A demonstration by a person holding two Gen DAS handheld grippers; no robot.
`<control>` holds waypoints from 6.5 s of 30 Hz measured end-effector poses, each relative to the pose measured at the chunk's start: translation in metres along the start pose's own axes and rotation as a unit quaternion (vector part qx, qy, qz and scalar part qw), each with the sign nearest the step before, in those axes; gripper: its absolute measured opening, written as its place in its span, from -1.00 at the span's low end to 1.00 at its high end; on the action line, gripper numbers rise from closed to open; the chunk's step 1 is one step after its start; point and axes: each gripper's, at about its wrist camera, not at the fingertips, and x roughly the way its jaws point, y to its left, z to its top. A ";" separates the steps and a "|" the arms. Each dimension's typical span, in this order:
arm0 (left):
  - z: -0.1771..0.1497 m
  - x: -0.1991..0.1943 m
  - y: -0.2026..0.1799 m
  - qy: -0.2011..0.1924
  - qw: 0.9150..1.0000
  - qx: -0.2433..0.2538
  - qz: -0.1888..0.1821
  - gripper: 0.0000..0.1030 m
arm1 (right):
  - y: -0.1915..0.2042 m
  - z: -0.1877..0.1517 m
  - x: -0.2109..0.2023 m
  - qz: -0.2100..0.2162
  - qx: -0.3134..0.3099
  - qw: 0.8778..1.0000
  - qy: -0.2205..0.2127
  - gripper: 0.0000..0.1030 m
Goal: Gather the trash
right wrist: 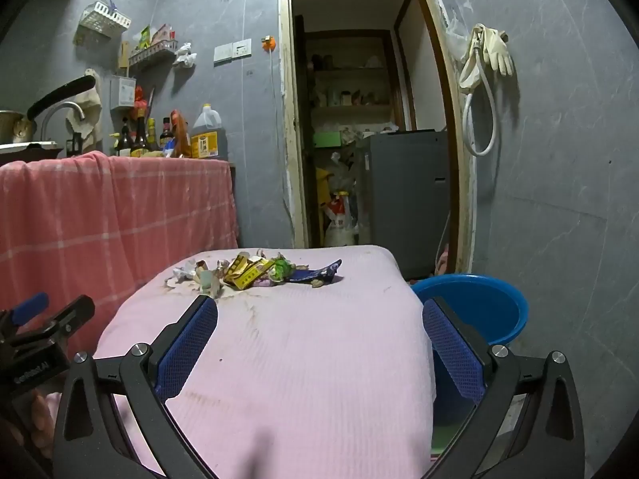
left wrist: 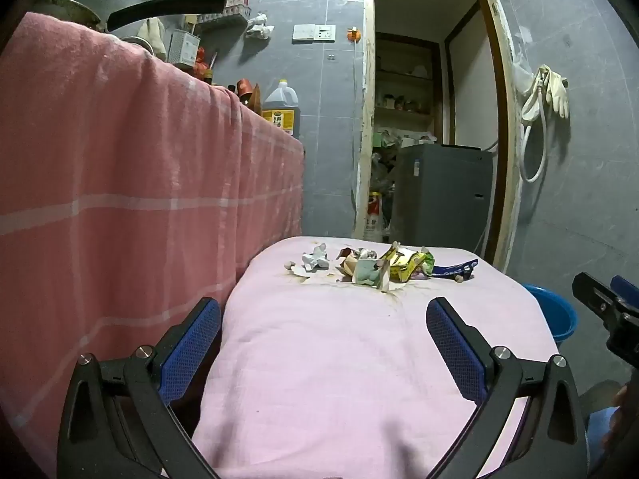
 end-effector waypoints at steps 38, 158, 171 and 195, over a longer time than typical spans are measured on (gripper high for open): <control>0.000 0.003 -0.001 0.001 1.000 0.001 0.002 0.96 | -0.001 -0.003 0.004 -0.001 0.009 1.000 0.007 1.00; 0.056 0.173 -0.020 0.083 0.994 0.045 -0.054 0.96 | -0.035 0.068 0.198 0.101 -0.050 0.992 0.059 1.00; 0.049 0.216 -0.020 0.185 0.977 0.028 -0.102 0.64 | -0.028 0.029 0.260 0.127 -0.118 0.960 0.220 0.96; 0.048 0.224 -0.022 0.231 0.965 0.006 -0.125 -0.25 | -0.021 0.016 0.268 0.157 -0.135 0.944 0.256 -0.25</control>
